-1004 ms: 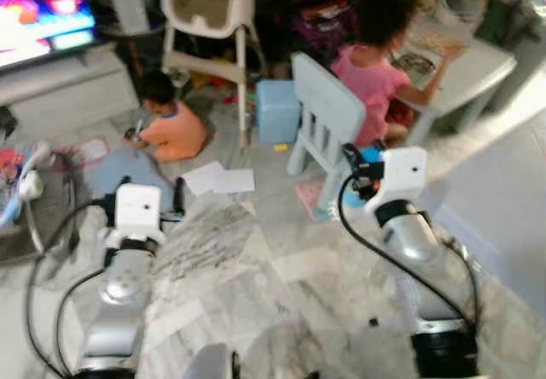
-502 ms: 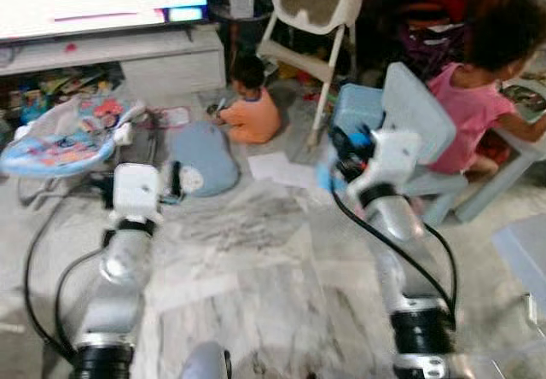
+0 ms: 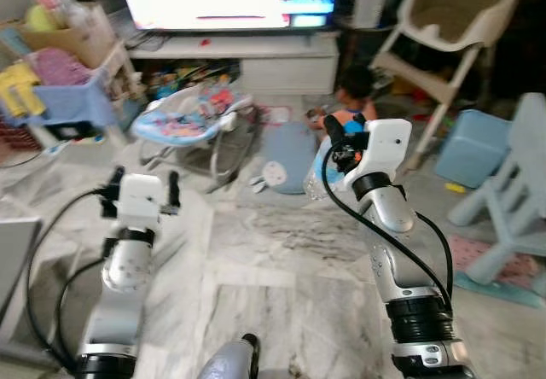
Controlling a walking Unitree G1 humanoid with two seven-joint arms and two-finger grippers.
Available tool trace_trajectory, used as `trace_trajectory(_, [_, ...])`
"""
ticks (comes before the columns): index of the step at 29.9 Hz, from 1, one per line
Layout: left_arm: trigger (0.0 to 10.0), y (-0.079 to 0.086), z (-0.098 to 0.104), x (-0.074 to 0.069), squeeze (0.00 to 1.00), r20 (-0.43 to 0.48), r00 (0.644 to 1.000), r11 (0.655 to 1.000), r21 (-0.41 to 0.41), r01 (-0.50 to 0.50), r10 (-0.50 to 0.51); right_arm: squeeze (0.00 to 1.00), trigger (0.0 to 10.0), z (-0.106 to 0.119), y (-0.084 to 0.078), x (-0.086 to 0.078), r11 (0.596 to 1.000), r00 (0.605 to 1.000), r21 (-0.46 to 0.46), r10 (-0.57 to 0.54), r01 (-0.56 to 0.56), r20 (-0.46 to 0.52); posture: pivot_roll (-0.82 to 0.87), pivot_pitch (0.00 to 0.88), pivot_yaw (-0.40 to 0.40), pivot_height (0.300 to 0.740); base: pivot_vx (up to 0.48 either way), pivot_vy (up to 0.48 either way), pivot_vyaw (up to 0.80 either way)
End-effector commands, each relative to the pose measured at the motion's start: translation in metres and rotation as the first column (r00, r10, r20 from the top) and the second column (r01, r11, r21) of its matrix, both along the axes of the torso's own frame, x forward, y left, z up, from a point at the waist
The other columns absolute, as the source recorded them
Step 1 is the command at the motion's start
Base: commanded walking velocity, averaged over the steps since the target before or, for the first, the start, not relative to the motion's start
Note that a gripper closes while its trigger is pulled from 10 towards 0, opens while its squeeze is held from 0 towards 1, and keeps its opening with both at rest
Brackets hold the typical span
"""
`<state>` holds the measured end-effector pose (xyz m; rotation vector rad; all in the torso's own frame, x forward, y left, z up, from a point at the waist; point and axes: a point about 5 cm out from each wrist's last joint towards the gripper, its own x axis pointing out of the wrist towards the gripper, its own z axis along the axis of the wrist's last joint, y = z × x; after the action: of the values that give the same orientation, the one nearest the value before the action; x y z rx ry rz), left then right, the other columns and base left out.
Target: Restocking fridge
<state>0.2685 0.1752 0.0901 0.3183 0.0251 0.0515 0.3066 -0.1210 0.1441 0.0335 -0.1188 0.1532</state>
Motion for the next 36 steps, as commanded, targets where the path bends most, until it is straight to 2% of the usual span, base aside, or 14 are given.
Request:
trace_trajectory(1, [10.0,0.003,-0.003,0.001,0.0,-0.015,1.0,1.0,-0.006,-0.001,0.001,0.0,10.0,0.0,-0.003,-0.002,1.0,1.0,-0.007,-0.011,0.011,0.008,0.07,0.0,-0.038,0.74,0.0,0.0,0.8])
trace_trajectory(5, [10.0,0.001,-0.004,-0.002,0.0,-0.021,1.0,1.0,-0.028,-0.006,0.005,0.0,10.0,-0.013,-0.011,-0.004,0.998,0.998,-0.03,-0.051,0.05,-0.04,0.09,0.0,-0.057,0.74,0.0,0.0,0.52])
trace_trajectory(10, [10.0,0.003,0.001,-0.006,0.0,-0.002,1.0,0.999,-0.041,-0.021,0.021,0.0,10.0,-0.013,-0.015,0.001,0.997,0.995,-0.019,-0.074,0.073,-0.061,0.09,0.0,-0.066,0.74,0.0,0.0,0.0])
trace_trajectory(18, [10.0,0.003,0.0,-0.003,0.0,-0.018,0.999,0.999,-0.034,-0.028,0.028,0.0,10.0,-0.01,-0.016,0.004,0.998,0.996,-0.009,-0.064,0.064,-0.06,0.1,0.0,-0.081,0.74,-0.352,0.0,0.0])
trace_trajectory(24, [10.0,0.007,0.001,0.001,0.0,-0.025,0.999,0.999,-0.029,-0.038,0.037,0.0,10.0,-0.015,-0.01,0.0,0.999,0.996,-0.016,-0.05,0.049,-0.074,0.09,0.0,-0.086,0.74,-0.392,0.279,0.0])
trace_trajectory(29, [10.0,0.006,0.002,0.002,0.0,-0.018,0.999,0.999,-0.036,-0.035,0.035,0.0,10.0,-0.015,-0.012,0.0,0.998,0.996,-0.021,-0.052,0.051,-0.076,0.09,0.0,-0.091,0.74,-0.367,0.31,0.0])
trace_trajectory(36, [10.0,0.002,0.005,0.003,0.0,-0.001,1.0,0.999,-0.026,-0.019,0.019,0.0,10.0,-0.017,-0.014,0.001,0.998,0.995,-0.016,-0.059,0.058,-0.084,0.1,0.0,-0.097,0.74,-0.11,0.439,0.0])
